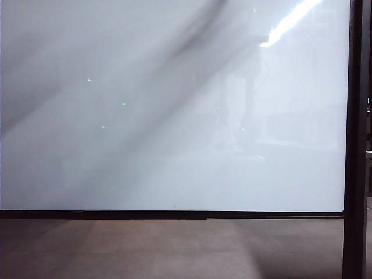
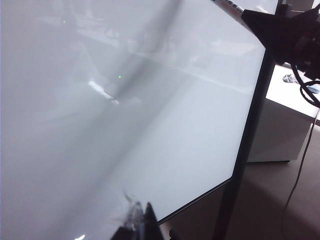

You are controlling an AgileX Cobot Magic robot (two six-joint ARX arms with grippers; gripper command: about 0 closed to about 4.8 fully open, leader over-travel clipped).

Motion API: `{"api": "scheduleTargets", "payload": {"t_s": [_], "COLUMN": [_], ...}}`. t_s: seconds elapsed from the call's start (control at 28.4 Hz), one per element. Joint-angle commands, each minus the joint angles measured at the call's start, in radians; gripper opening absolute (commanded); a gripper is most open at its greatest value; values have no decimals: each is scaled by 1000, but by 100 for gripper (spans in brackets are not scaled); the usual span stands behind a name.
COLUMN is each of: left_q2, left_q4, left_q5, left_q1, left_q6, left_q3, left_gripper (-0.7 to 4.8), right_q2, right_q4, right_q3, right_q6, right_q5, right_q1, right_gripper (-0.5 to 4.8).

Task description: Reach to the right to find the marker pen, pick it up, and write the number 2 on the whiteboard.

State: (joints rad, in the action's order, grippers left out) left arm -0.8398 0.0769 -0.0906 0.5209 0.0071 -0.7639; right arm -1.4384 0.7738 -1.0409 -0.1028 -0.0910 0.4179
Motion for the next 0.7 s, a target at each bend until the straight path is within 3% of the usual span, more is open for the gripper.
{"api": "scheduleTargets", "payload": {"t_s": [0.04, 0.18, 0.7], "left_q2": [2, 2, 2], "left_q4": [6, 6, 6], "left_q5": [-3, -3, -3], "left_q1": [2, 2, 2], "left_q6": [4, 4, 4], "left_q3": [-8, -8, -8], "left_gripper": [-5, -5, -5], "right_q2": [6, 8, 26], "right_q4": [14, 0, -44], "right_q3": [-5, -5, -5], "right_q6": [3, 2, 3], "right_q5": [-24, -68, -71], "right_q1": [0, 0, 0], "right_gripper": [40, 40, 40]}}
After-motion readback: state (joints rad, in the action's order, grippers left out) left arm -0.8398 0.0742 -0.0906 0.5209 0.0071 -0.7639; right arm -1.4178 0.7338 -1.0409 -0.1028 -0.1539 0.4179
